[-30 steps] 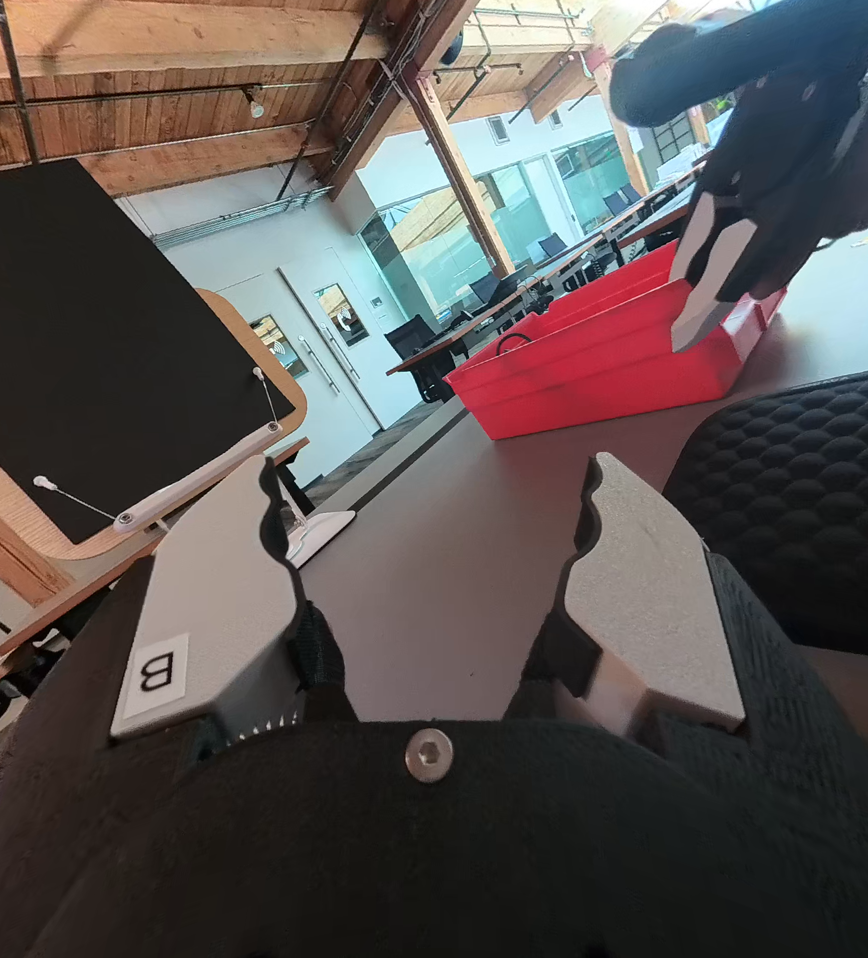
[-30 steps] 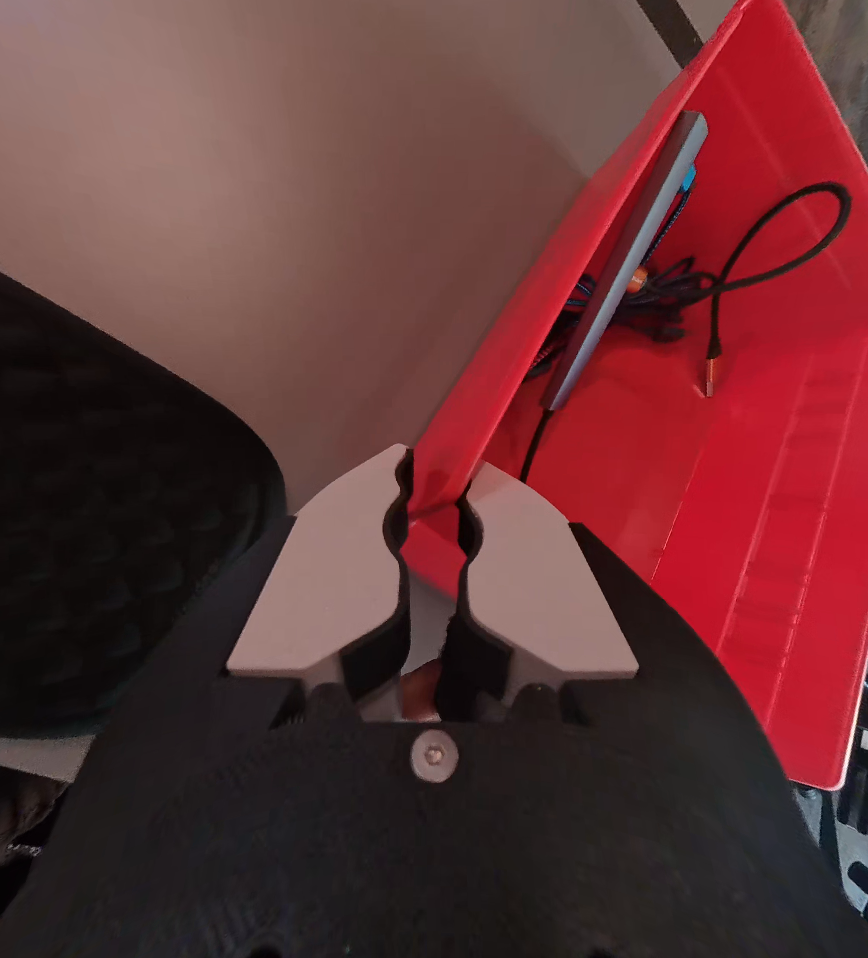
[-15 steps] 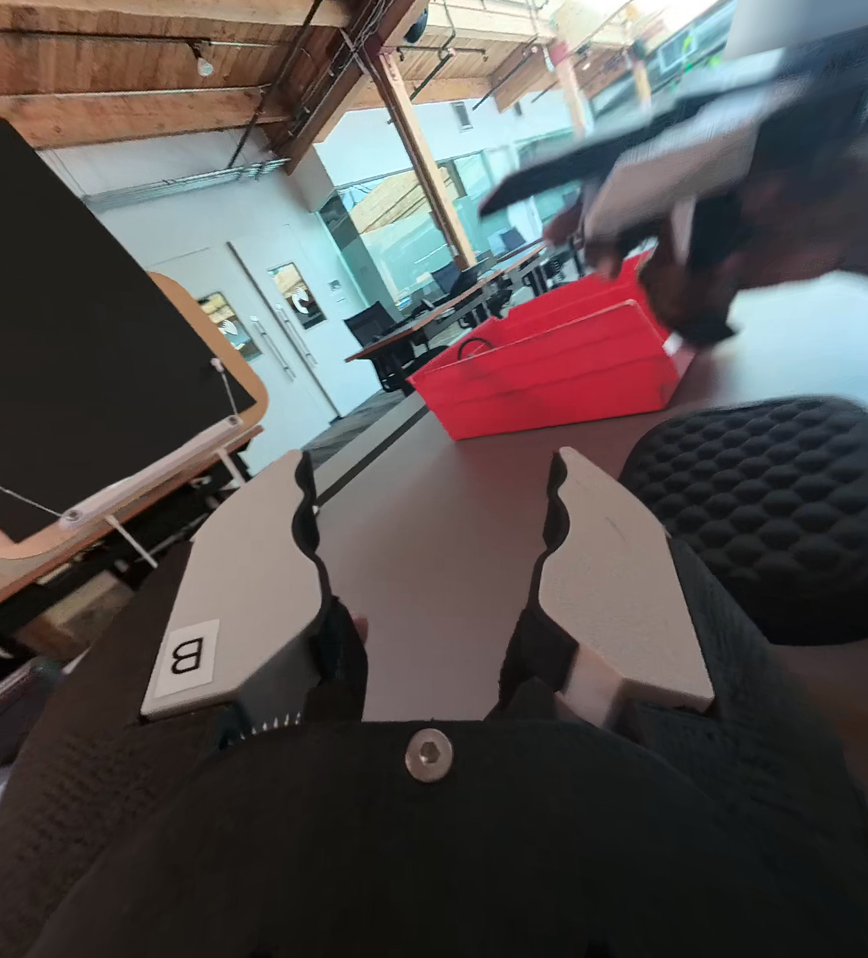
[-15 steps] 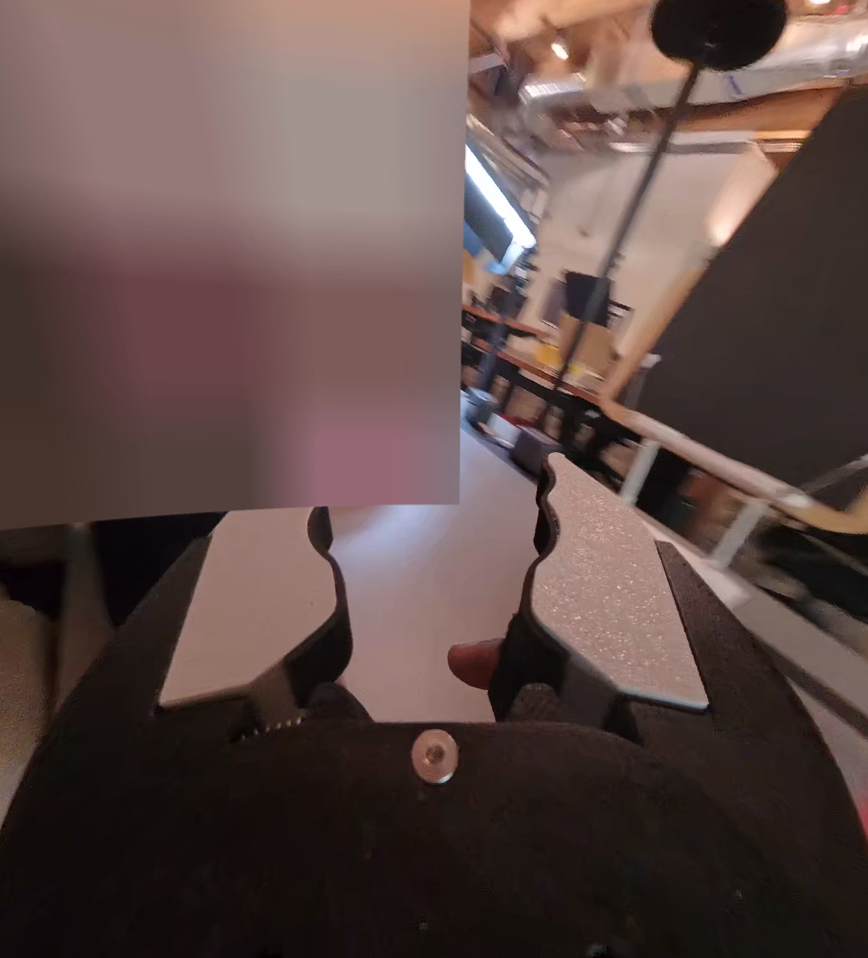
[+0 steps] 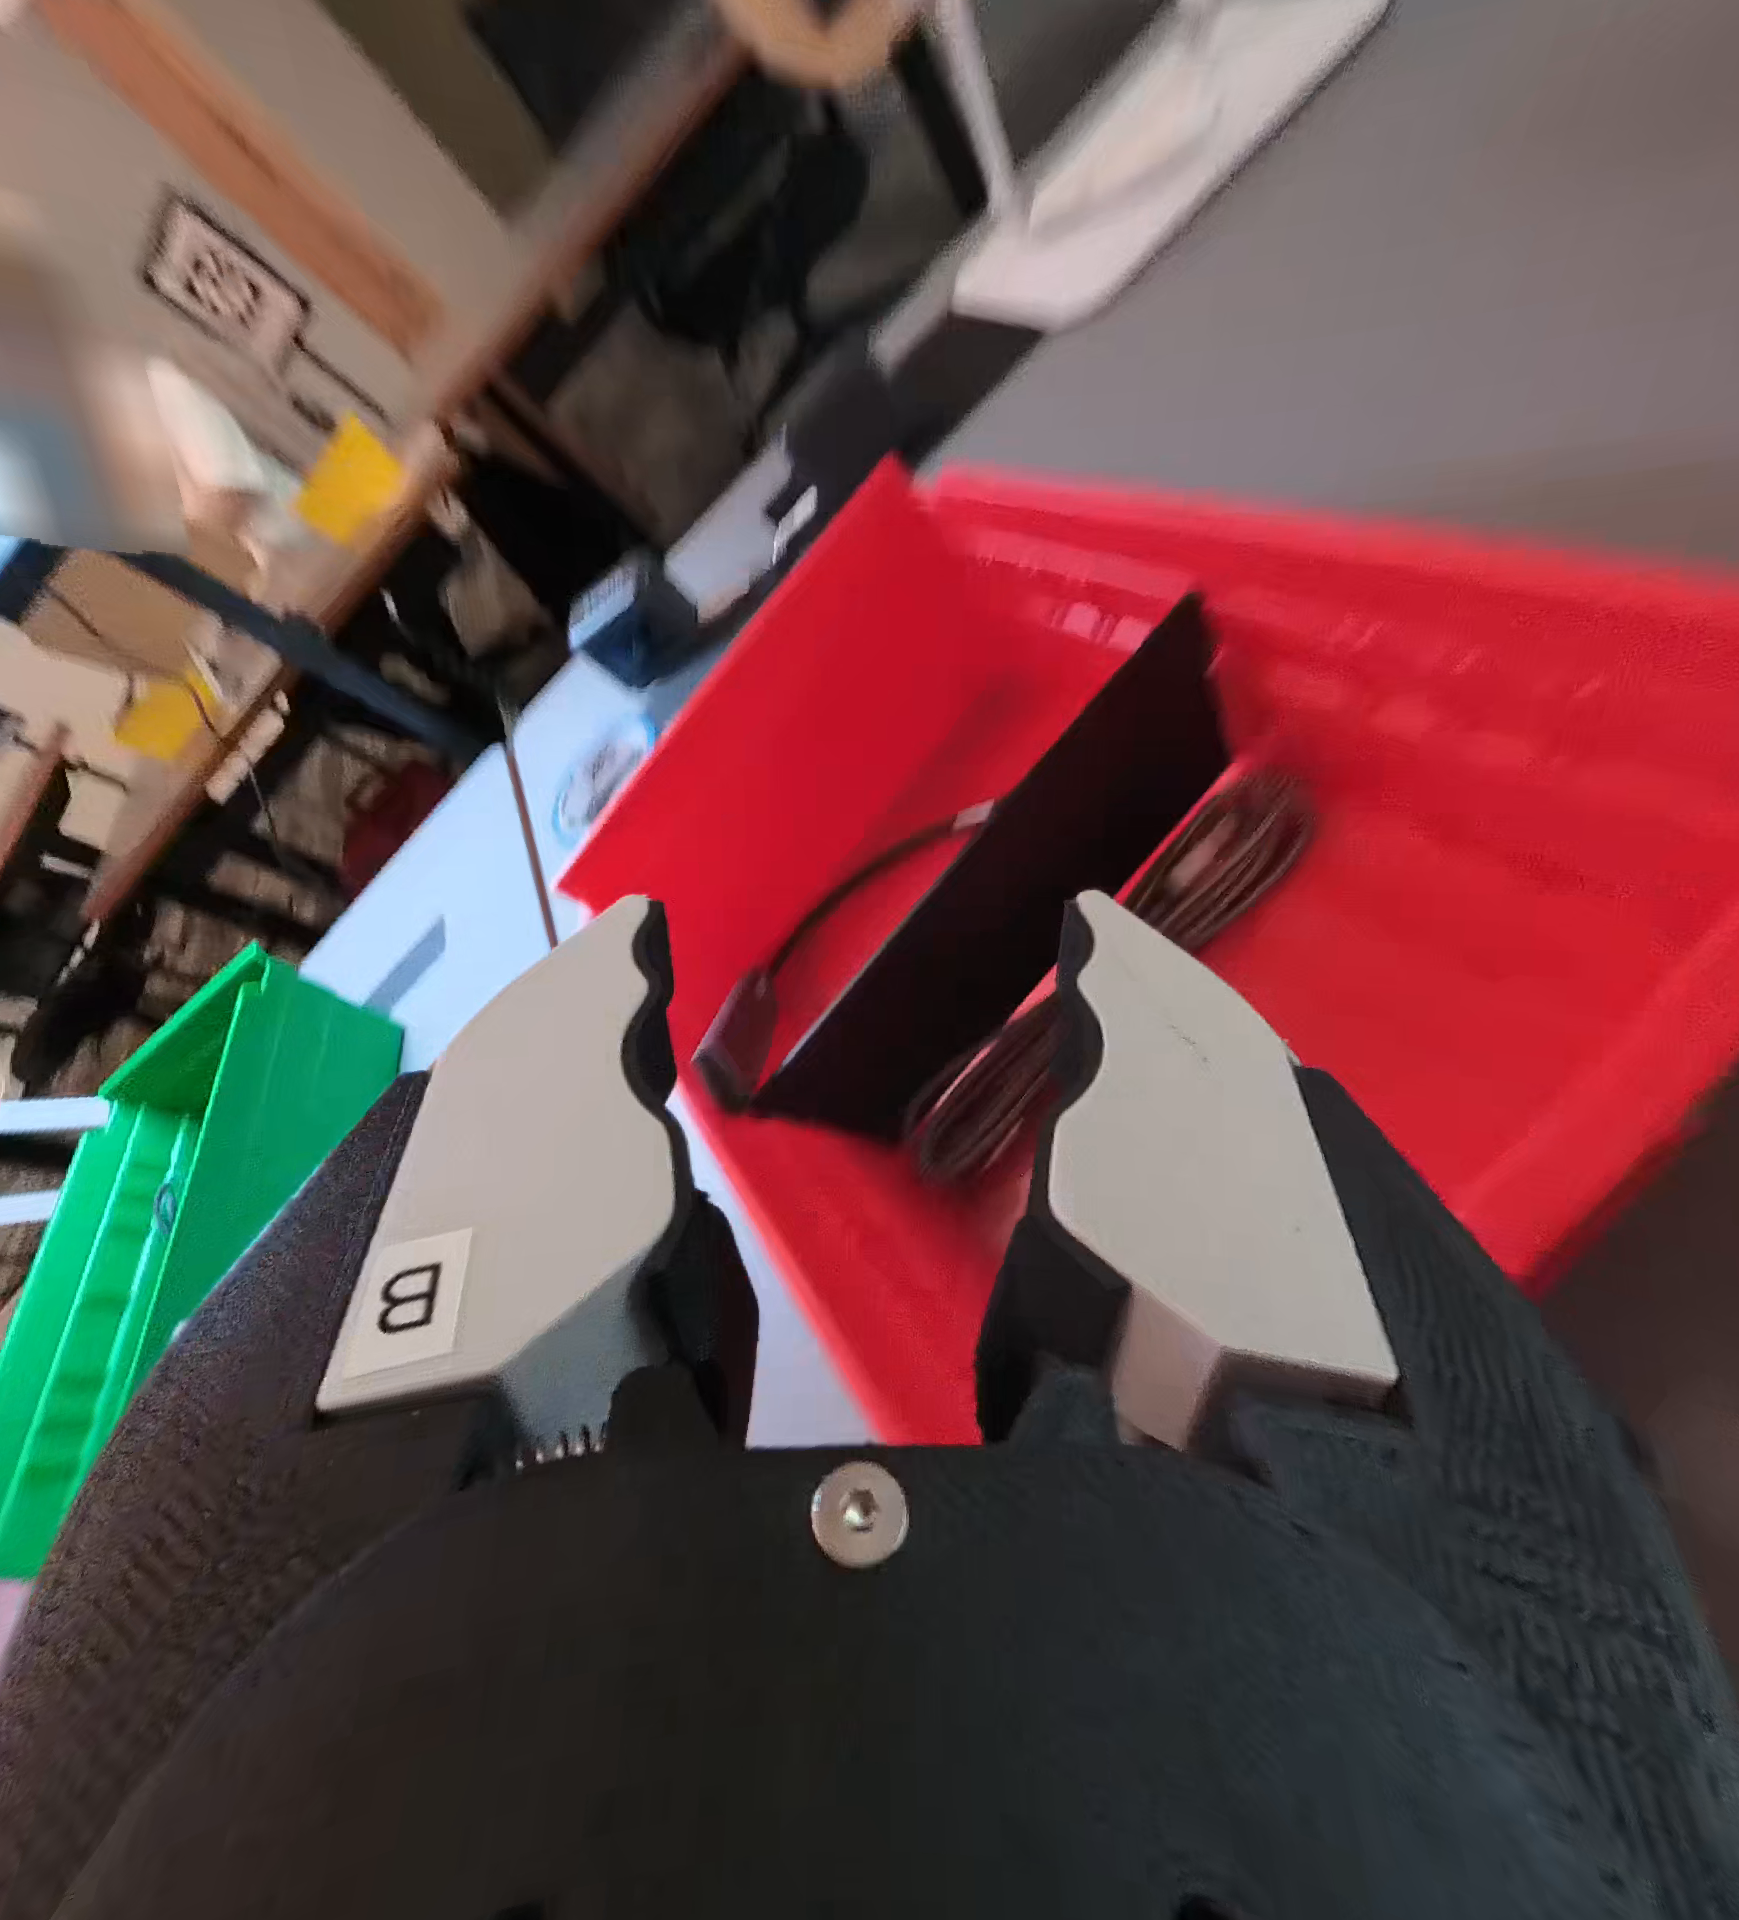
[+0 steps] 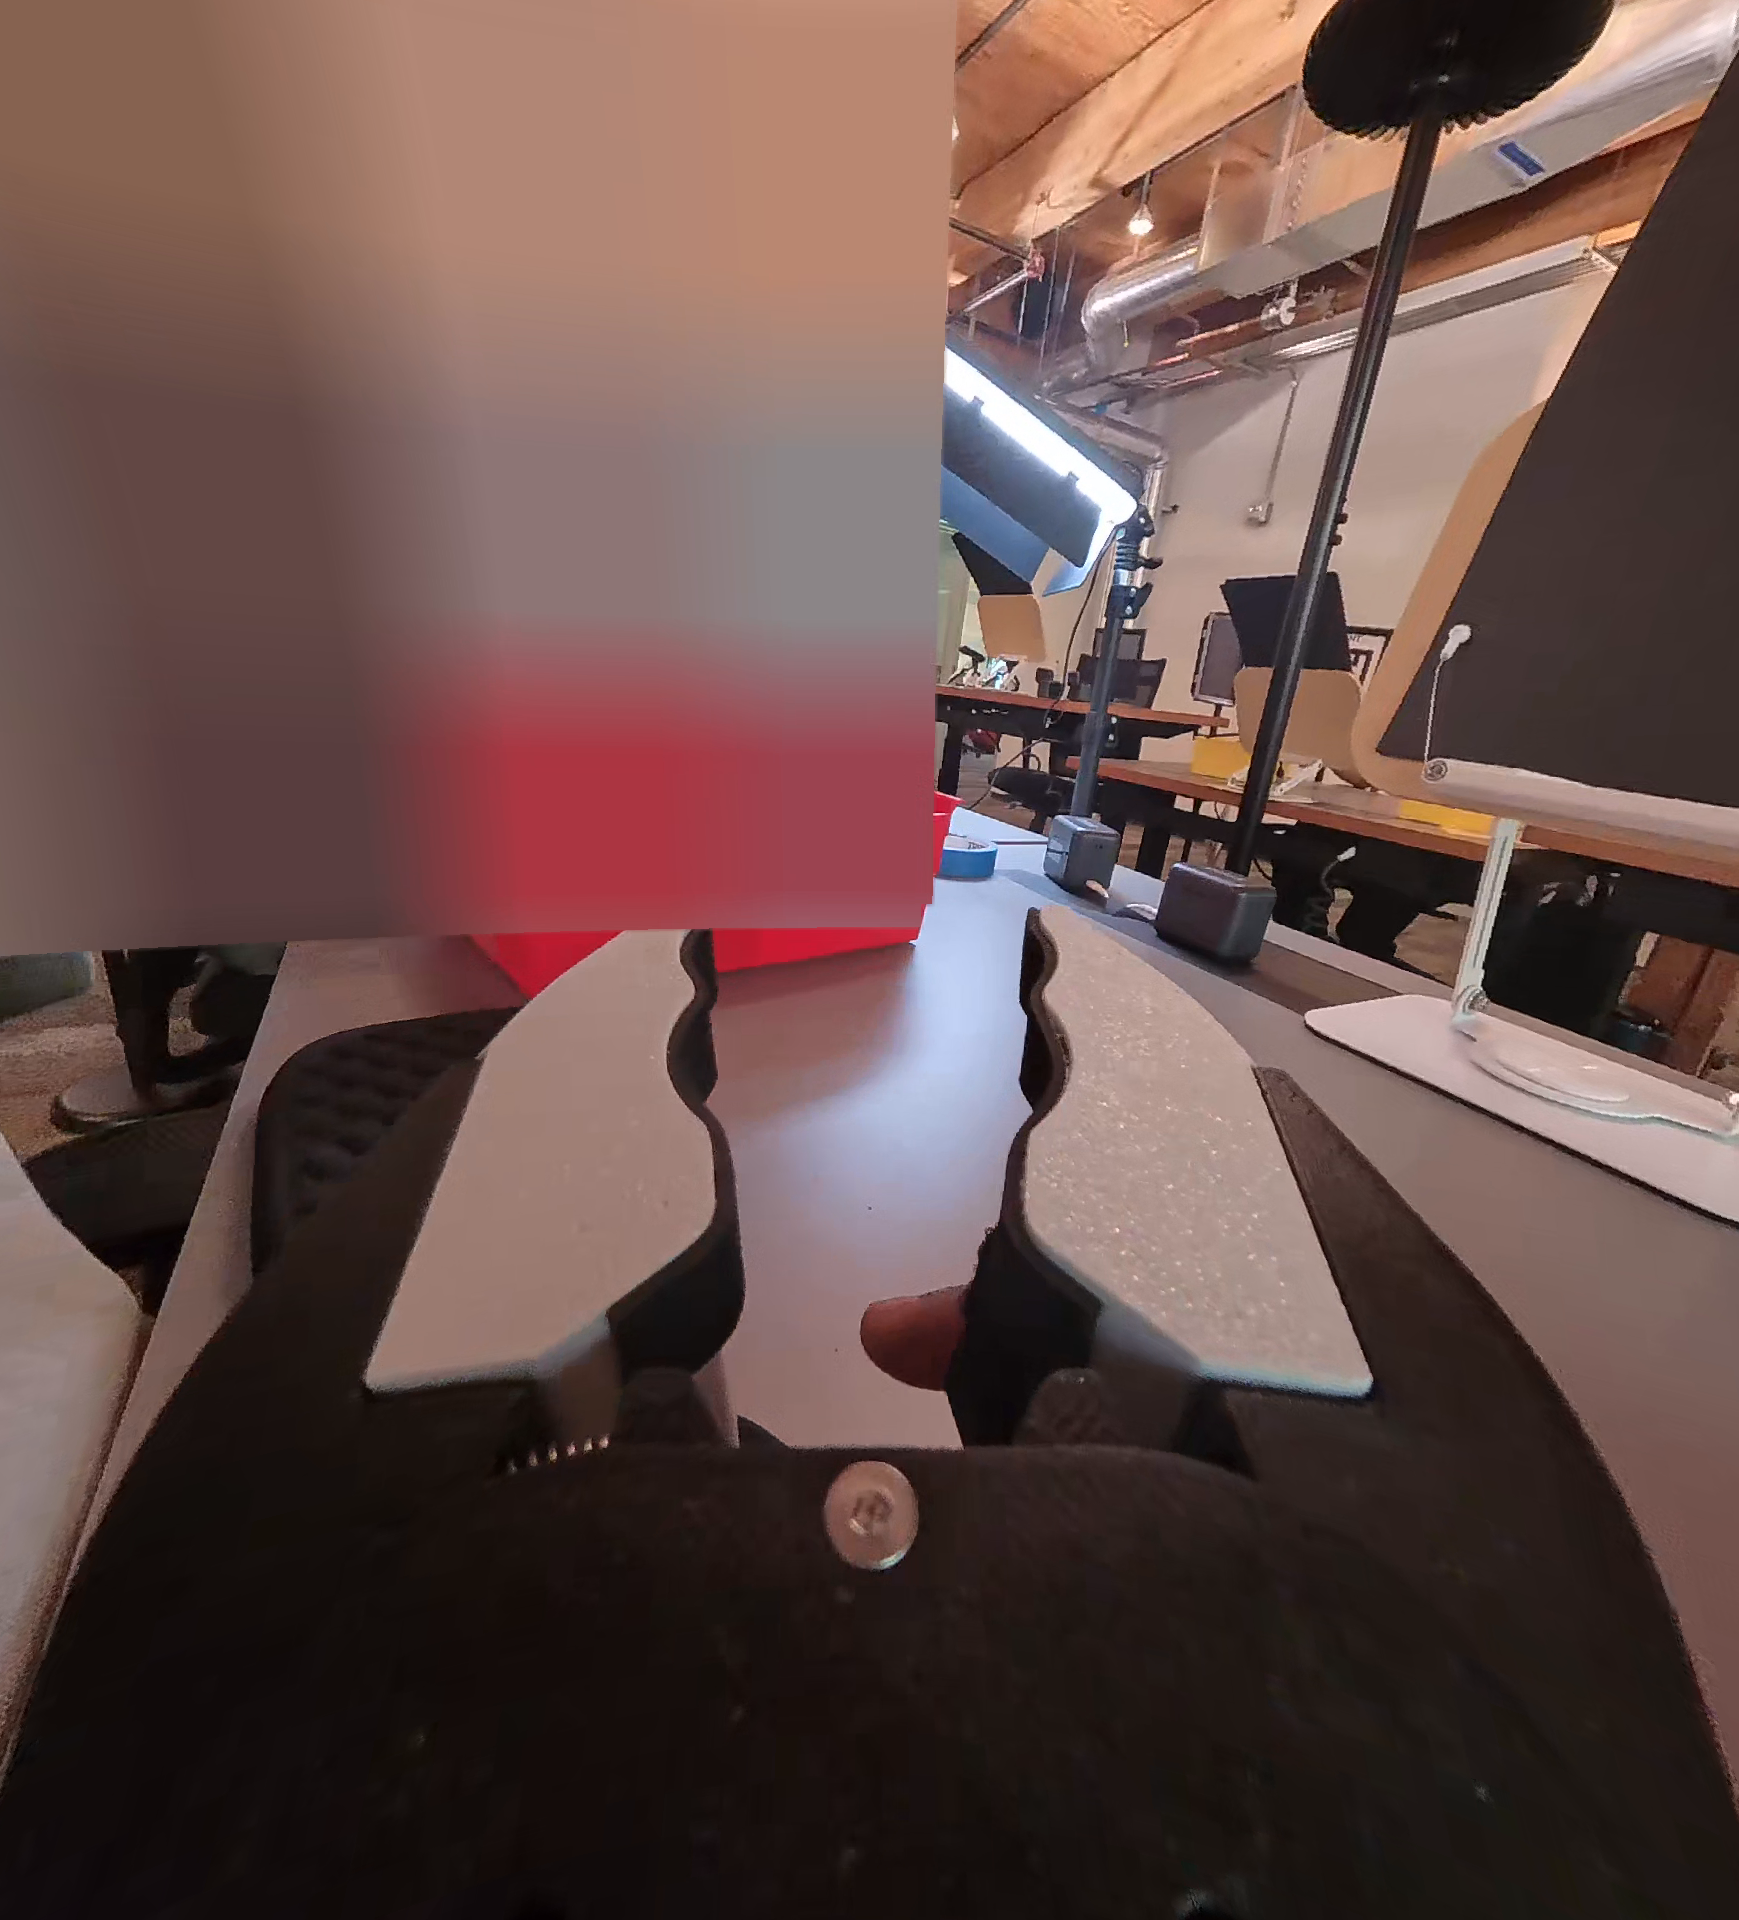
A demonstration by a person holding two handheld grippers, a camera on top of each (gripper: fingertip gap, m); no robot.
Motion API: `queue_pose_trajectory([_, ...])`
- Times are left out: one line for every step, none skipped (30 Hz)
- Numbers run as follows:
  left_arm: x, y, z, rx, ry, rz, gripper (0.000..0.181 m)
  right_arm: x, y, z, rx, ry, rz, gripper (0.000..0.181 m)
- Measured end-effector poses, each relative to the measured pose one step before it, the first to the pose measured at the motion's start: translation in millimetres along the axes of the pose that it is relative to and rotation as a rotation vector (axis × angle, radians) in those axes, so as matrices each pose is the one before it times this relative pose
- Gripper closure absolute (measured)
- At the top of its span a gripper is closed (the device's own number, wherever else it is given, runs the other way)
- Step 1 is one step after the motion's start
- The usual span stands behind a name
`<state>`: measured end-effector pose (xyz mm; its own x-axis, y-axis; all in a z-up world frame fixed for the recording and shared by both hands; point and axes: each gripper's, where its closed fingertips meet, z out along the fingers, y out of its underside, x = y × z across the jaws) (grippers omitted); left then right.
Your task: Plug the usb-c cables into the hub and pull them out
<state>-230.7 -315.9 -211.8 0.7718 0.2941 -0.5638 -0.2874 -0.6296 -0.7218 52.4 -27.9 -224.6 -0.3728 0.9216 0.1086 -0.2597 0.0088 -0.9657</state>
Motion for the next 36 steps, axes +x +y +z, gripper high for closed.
queue_pose_trajectory([-7.48, 17.16, 6.88, -0.0633, 0.0195, 0.0208, 0.112, -0.41, -0.8, -0.07, 0.0059, 0.0002, -0.0076, 0.125])
queue_pose_trajectory([-3.18, 12.14, 7.29, -0.0487, 0.0337, 0.0249, 0.114, 0.21, -0.49, 0.02, 0.0049, 0.0033, -0.0065, 0.125])
queue_pose_trajectory([-1.74, 7.14, 7.17, -0.0282, 0.0331, 0.0156, 0.122, 0.53, 0.13, 0.29, 0.0016, 0.0037, -0.0028, 0.125])
queue_pose_trajectory([-1.74, 5.87, 6.96, -0.0249, 0.0308, -0.0014, 0.13, 0.13, 0.33, 0.3, -0.001, 0.0005, -0.0005, 0.125])
queue_pose_trajectory([-4.34, 5.88, 6.73, -0.0265, 0.013, -0.0111, 0.137, -0.06, 0.16, 0.26, -0.0006, -0.0011, -0.0009, 0.125])
queue_pose_trajectory([-6.23, 5.05, 5.89, -0.0196, -0.0043, -0.0179, 0.148, 0.0, -0.05, 0.2, 0.0011, 0.0014, -0.0028, 0.125])
queue_pose_trajectory([-4.92, 4.29, 5.17, -0.0127, -0.003, -0.0275, 0.155, 0.21, -0.08, 0.07, 0.0016, 0.0037, -0.0041, 0.125])
queue_pose_trajectory([-4.74, 4.17, 3.98, -0.0153, -0.0111, -0.0349, 0.157, -0.03, 0.04, 0.15, 0.0008, 0.002, -0.0046, 0.125])
queue_pose_trajectory([-4.32, 3.63, 2.71, -0.0153, -0.0181, -0.028, 0.156, -0.31, 0.01, 0.13, 0.0003, -0.0005, -0.005, 0.125])
queue_pose_trajectory([-1.96, 2.92, 1.97, -0.0105, -0.0102, -0.0153, 0.154, -0.31, 0.22, 0.29, -0.0002, -0.0001, -0.0049, 0.125])
queue_pose_trajectory([-0.46, 2.47, 1.33, -0.0095, -0.0048, -0.0083, 0.154, 0.08, 0.29, 0.25, -0.0012, 0.0018, -0.0035, 0.126])
queue_pose_trajectory([-1.99, 0.67, 0.25, -0.0022, -0.0164, -0.0078, 0.154, 0.18, 0.43, 0.39, -0.0023, 0.0016, -0.0011, 0.126])
queue_pose_trajectory([-1.04, -0.96, -0.07, 0.0065, -0.008, -0.0002, 0.154, 0.07, 0.4, 0.24, -0.0022, 0.0002, 0.0001, 0.126])
queue_pose_trajectory([0.98, -1.2, 0.13, 0.0056, 0.0068, 0.0059, 0.157, 0.05, 0.09, 0.09, -0.0005, 0.0005, -0.0006, 0.126])
queue_pose_trajectory([0.87, -0.06, 0.44, -0.0039, 0.0063, 0.0025, 0.159, 0.01, -0.21, -0.1, 0.0016, 0.0016, -0.0016, 0.126])
queue_pose_trajectory([0.16, 1.88, 0.89, -0.0183, 0.0031, -0.0043, 0.159, 0.33, -0.42, -0.16, 0.0023, 0.0033, -0.0018, 0.127])
queue_pose_trajectory([0.15, 2.08, 0.83, -0.0185, 0.0037, -0.0034, 0.159, 0.24, -0.25, -0.23, 0.0017, 0.0029, -0.0015, 0.127])
queue_pose_trajectory([-0.34, 0.19, 0.59, -0.0028, -0.0013, -0.0036, 0.161, 0.07, -0.12, 0.03, 0.0006, 0.0013, -0.0017, 0.127])
queue_pose_trajectory([-0.05, -0.28, 0.44, 0.0008, 0.0021, -0.0056, 0.168, -0.09, 0.11, 0.15, -0.0007, 0.0001, -0.002, 0.128])
queue_pose_trajectory([-0.47, 0.64, 0.73, -0.0051, -0.0011, -0.0069, 0.172, -0.12, 0.22, 0.08, -0.0016, -0.0001, -0.0019, 0.128])
queue_pose_trajectory([-0.34, 0.8, 0.53, -0.007, -0.0025, -0.0001, 0.172, -0.16, 0.21, 0.23, -0.0013, 0.0, -0.002, 0.128])
queue_pose_trajectory([0.01, -0.57, -0.15, -0.0017, -0.0048, 0.0026, 0.172, -0.07, 0.15, 0.12, -0.0011, 0.0003, -0.002, 0.128])
queue_pose_trajectory([-0.85, -2.04, -1.09, 0.0016, -0.0173, 0.0023, 0.173, 0.04, 0.15, 0.09, -0.001, 0.0007, -0.0014, 0.128])
queue_pose_trajectory([-2.99, -4.49, -2.39, 0.0152, -0.0394, 0.0184, 0.174, 0.14, 0.05, -0.06, -0.0004, 0.0002, -0.0003, 0.128])
queue_pose_trajectory([-2.92, -6.78, -4.16, 0.026, -0.0427, 0.0492, 0.174, 0.11, -0.08, -0.02, 0.0007, -0.0003, 0.0005, 0.129])
queue_pose_trajectory([-3.92, -9.75, -5.93, 0.041, -0.0522, 0.0577, 0.174, 0.31, -0.11, -0.04, 0.001, 0.0008, 0.001, 0.129])
queue_pose_trajectory([-5.2, -11.09, -6.95, 0.0407, -0.0557, 0.0404, 0.174, 0.42, -0.13, -0.13, 0.0009, 0.0018, 0.0007, 0.129])
queue_pose_trajectory([-4.44, -11.87, -7.51, 0.0382, -0.0428, 0.0434, 0.173, 0.3, -0.08, -0.17, 0.001, 0.002, -0.0004, 0.13])
queue_pose_trajectory([-4.77, -12.91, -7.66, 0.0418, -0.0428, 0.0457, 0.173, 0.26, -0.06, -0.15, 0.0007, 0.0018, -0.0015, 0.13])
queue_pose_trajectory([-5.24, -14.57, -7.93, 0.0497, -0.0433, 0.0341, 0.173, 0.08, -0.02, -0.03, -0.0002, 0.0012, -0.002, 0.13])
queue_pose_trajectory([-5.02, -15.98, -7.78, 0.0575, -0.0388, 0.0214, 0.173, 0.04, 0.19, -0.01, -0.0008, 0.0006, -0.0023, 0.13])
queue_pose_trajectory([-4.44, -16.16, -7.43, 0.0557, -0.0327, 0.0082, 0.173, -0.28, 0.05, 0.03, -0.0008, -0.0002, -0.0035, 0.13])
queue_pose_trajectory([-4.01, -17.21, -7.28, 0.0608, -0.0346, 0.0127, 0.173, -0.61, 0.0, 0.0, -0.0004, -0.0012, -0.0069, 0.13])
queue_pose_trajectory([-3.98, -18.07, -6.93, 0.0646, -0.041, 0.0211, 0.173, -1.08, -0.27, -0.02, 0.0007, -0.0034, -0.0122, 0.13])
queue_pose_trajectory([-3.44, -18.51, -6.6, 0.0627, -0.0422, 0.0329, 0.174, -1.43, -0.45, -0.01, 0.0022, -0.0042, -0.0184, 0.13])
queue_pose_trajectory([-2.37, -18.54, -5.76, 0.0554, -0.0373, 0.0418, 0.174, -0.98, -0.33, 0.1, 0.0016, 0.0021, -0.0294, 0.13])
